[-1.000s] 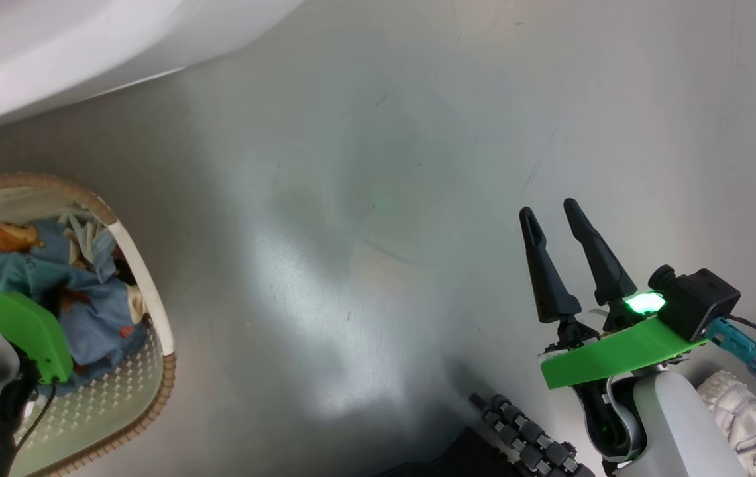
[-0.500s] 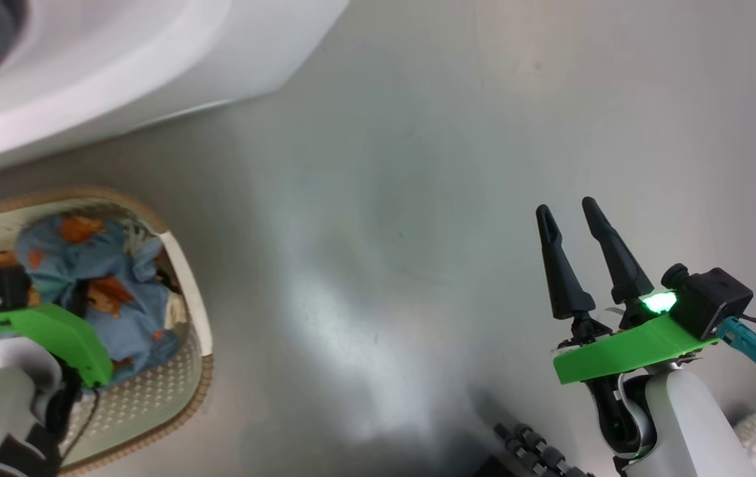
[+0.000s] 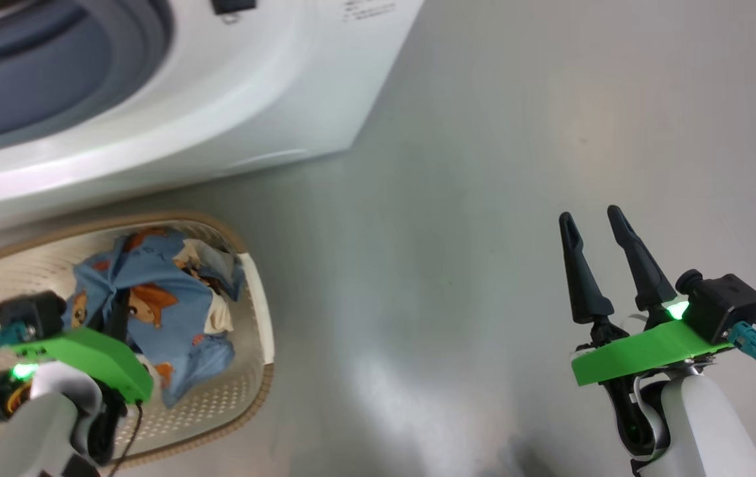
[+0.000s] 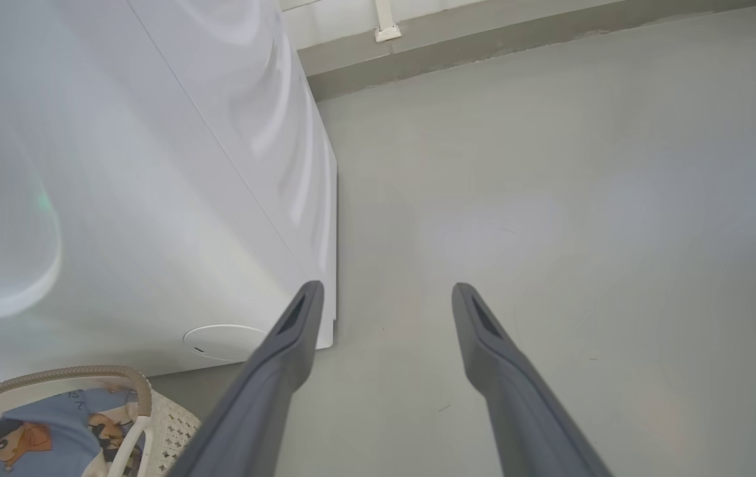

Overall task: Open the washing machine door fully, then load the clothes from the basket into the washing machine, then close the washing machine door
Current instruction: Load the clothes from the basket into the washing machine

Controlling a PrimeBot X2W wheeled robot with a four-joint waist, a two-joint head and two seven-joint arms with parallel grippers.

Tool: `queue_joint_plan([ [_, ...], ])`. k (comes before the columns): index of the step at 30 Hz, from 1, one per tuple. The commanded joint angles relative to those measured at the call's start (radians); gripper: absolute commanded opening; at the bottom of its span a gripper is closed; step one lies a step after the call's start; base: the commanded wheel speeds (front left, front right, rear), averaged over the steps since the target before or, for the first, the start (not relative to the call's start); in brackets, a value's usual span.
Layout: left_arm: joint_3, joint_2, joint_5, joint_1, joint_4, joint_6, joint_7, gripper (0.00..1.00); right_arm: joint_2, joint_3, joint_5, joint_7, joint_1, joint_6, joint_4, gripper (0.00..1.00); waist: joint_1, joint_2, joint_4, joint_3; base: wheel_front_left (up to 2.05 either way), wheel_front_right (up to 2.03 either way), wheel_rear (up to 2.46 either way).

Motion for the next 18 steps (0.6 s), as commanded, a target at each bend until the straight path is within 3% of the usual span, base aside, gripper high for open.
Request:
queue_joint_plan([
  [1,0.048,0.025,0.022,0.048,-0.028,-0.003,-0.013,0.0,-0.004,0.011,-0.008,-0.005,0.032,0.003,-0.014,1.0,0.0,-0.0001,0.062,-0.072,0.0,0.0,0.0],
  [9,0.244,-0.017,0.161,0.189,-0.215,-0.003,-0.013,0.0,-0.004,-0.012,-0.032,-0.005,0.058,0.003,-0.001,1.0,0.0,-0.0001,0.105,-0.171,0.0,0.0,0.0],
  [18,0.392,-0.082,0.271,0.315,-0.41,-0.003,-0.013,0.0,-0.004,-0.027,-0.052,-0.005,0.086,0.003,0.008,1.0,0.0,-0.0001,0.128,-0.28,0.0,0.0,0.0],
])
